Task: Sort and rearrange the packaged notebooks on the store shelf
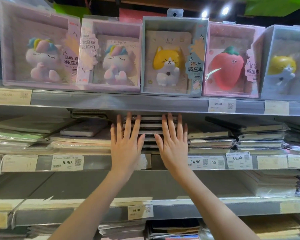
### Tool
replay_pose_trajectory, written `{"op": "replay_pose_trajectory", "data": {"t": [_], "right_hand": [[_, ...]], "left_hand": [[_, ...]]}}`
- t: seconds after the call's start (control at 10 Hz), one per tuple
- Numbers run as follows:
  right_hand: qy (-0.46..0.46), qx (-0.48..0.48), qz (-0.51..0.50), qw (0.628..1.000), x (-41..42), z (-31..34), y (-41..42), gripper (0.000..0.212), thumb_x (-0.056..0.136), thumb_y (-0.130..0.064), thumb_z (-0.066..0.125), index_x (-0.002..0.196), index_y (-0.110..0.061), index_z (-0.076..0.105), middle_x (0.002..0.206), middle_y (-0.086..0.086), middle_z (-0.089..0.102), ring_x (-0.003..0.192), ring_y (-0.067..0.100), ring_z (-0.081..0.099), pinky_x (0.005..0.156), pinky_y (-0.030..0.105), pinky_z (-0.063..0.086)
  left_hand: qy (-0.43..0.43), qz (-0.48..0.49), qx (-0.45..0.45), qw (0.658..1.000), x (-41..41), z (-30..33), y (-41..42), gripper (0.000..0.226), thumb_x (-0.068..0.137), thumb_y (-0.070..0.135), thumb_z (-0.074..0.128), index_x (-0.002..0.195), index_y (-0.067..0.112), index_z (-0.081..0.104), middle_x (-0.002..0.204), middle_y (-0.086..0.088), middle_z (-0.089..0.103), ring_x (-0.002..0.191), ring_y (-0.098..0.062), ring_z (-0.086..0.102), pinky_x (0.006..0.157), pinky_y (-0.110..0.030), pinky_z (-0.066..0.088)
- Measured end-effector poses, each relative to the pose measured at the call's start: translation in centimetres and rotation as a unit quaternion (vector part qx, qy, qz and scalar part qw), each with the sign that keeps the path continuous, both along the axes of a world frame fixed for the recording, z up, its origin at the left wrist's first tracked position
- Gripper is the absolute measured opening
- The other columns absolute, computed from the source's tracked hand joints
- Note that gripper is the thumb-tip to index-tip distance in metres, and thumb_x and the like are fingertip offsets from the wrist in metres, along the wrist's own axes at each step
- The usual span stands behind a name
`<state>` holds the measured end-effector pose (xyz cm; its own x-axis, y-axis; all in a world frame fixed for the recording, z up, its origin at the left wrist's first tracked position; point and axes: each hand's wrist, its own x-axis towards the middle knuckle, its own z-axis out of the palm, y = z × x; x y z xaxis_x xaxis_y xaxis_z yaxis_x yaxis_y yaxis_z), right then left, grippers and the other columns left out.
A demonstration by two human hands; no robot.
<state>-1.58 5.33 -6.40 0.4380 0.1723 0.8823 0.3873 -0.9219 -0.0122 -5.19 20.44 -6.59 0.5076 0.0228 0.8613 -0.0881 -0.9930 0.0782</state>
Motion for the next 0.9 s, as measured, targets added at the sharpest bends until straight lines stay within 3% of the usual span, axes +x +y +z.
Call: {"op": "replay_pose_trajectory", "data": {"t": [0.3,0.4,0.6,0.8,0.9], "right_hand": [[-0.031,0.018,-0.01,0.999,0.7,-0.3,0.5,0.056,0.098,-0.049,0.011,0.146,-0.019,0.017,0.151,0.002,0.027,0.14,0.028,0.014,0.113,0.045,0.01],[-0.033,0.021,-0.009,0.999,0.7,-0.3,0.5,0.056,0.099,-0.049,0.012,0.146,-0.02,0.017,0.152,0.001,0.024,0.14,0.028,0.014,0.114,0.045,0.01],[-0.01,0.007,0.009,1.0,0.1,-0.1,0.2,0.055,0.098,-0.048,0.016,0.146,-0.021,0.02,0.153,0.001,0.026,0.141,0.025,0.011,0.114,0.044,0.008],[0.013,-0.019,0.039,0.999,-1.7,-0.2,-2.5,0.052,0.094,-0.044,0.028,0.139,-0.02,0.04,0.145,0.004,0.042,0.134,0.027,0.038,0.107,0.053,0.027],[0.022,-0.037,0.074,0.996,-2.3,-0.5,-3.6,0.053,0.091,-0.039,0.034,0.139,-0.018,0.039,0.146,0.006,0.04,0.132,0.028,0.041,0.106,0.053,0.03]], "left_hand": [[-0.04,0.044,0.025,0.998,1.3,-0.7,-0.1,0.053,0.099,0.043,0.019,0.147,0.022,0.013,0.154,-0.006,0.018,0.142,-0.031,0.009,0.114,-0.051,0.014],[-0.036,0.051,0.024,0.998,1.2,-0.7,-0.1,0.053,0.099,0.043,0.019,0.147,0.022,0.015,0.154,-0.007,0.02,0.142,-0.031,0.011,0.114,-0.051,0.013],[-0.028,0.078,0.016,0.996,-0.5,0.3,-1.9,0.048,0.096,0.029,0.037,0.141,0.012,0.032,0.146,-0.016,0.036,0.139,-0.031,0.026,0.114,-0.051,0.014],[-0.007,0.058,-0.036,0.998,-1.9,0.5,-5.1,0.05,0.093,0.022,0.046,0.14,0.008,0.036,0.148,-0.016,0.033,0.14,-0.032,0.026,0.113,-0.05,0.018],[-0.001,0.046,-0.043,0.998,-2.5,-0.3,-6.4,0.05,0.093,0.024,0.046,0.14,0.011,0.038,0.149,-0.016,0.031,0.139,-0.034,0.026,0.111,-0.05,0.021]]}}
